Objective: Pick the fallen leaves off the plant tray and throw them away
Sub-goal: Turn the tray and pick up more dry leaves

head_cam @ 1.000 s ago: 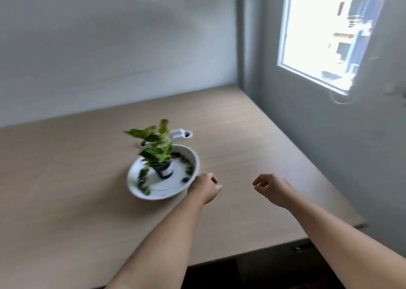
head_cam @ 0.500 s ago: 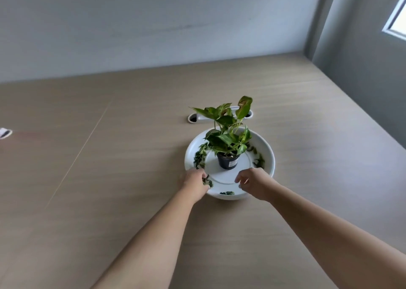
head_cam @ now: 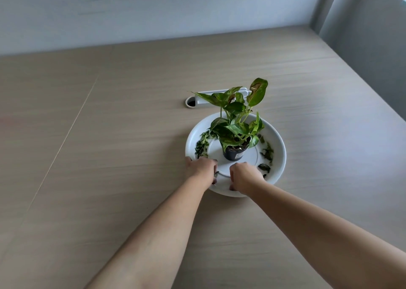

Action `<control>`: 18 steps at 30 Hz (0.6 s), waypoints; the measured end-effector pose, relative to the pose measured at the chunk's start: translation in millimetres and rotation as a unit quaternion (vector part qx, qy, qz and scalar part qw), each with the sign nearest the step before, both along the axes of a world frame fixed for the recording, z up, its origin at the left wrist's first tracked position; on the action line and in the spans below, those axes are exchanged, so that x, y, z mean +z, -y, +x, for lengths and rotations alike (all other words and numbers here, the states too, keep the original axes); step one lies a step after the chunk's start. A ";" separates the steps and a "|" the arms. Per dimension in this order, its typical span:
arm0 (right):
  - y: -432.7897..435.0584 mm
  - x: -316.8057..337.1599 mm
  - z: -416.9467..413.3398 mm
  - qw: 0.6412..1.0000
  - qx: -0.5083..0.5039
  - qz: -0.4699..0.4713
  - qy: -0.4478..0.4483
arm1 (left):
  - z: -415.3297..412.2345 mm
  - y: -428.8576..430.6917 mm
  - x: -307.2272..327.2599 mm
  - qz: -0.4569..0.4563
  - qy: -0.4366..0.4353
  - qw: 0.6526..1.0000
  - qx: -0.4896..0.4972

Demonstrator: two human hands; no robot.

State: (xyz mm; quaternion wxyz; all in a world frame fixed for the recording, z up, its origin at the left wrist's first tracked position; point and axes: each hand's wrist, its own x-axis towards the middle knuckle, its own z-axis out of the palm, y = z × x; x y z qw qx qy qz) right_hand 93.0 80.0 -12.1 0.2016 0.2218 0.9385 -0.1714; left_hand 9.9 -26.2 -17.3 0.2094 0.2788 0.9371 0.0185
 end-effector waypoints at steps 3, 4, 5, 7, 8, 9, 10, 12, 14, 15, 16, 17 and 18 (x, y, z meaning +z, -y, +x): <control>-3.3 -2.7 -1.4 1.000 -0.012 -0.020 -0.008 | 1.5 -1.7 -1.3 0.040 0.039 0.998 0.011; -3.7 -2.9 -1.5 1.000 -0.013 -0.024 -0.010 | 1.7 -2.5 -1.1 0.049 0.059 0.997 0.011; -3.5 -1.8 -0.9 0.999 -0.015 -0.028 -0.012 | 1.7 -2.9 -1.2 0.056 0.080 0.995 0.009; -4.5 1.7 0.7 0.999 -0.027 -0.044 -0.013 | 0.5 -3.6 -1.9 0.063 0.104 0.993 0.005; -6.0 3.6 2.2 0.998 -0.025 -0.047 -0.014 | 0.1 -3.3 -1.7 0.070 0.102 0.992 0.005; -9.1 4.7 4.0 0.997 -0.034 -0.062 -0.019 | -0.2 -2.7 -0.6 0.082 0.095 0.992 0.008; -13.9 4.9 5.2 0.995 -0.053 -0.086 -0.028 | -1.0 -1.6 0.7 0.099 0.087 0.991 0.013; -23.9 9.0 6.9 0.986 -0.096 -0.121 -0.064 | -4.4 1.8 4.5 0.140 0.075 0.987 0.031; -30.3 11.9 7.4 0.980 -0.113 -0.141 -0.088 | -8.1 5.7 8.6 0.169 0.071 0.982 0.046; -30.5 13.7 8.4 0.978 -0.115 -0.146 -0.097 | -8.1 7.4 10.9 0.173 0.073 0.981 0.043; -29.6 15.4 9.1 0.977 -0.116 -0.149 -0.103 | -7.3 8.0 13.2 0.169 0.078 0.982 0.032; -28.4 15.8 9.8 0.976 -0.114 -0.151 -0.107 | -5.2 7.7 14.8 0.157 0.084 0.984 0.013; -27.6 14.9 10.3 0.976 -0.112 -0.153 -0.111 | -1.9 7.0 16.1 0.139 0.090 0.986 -0.011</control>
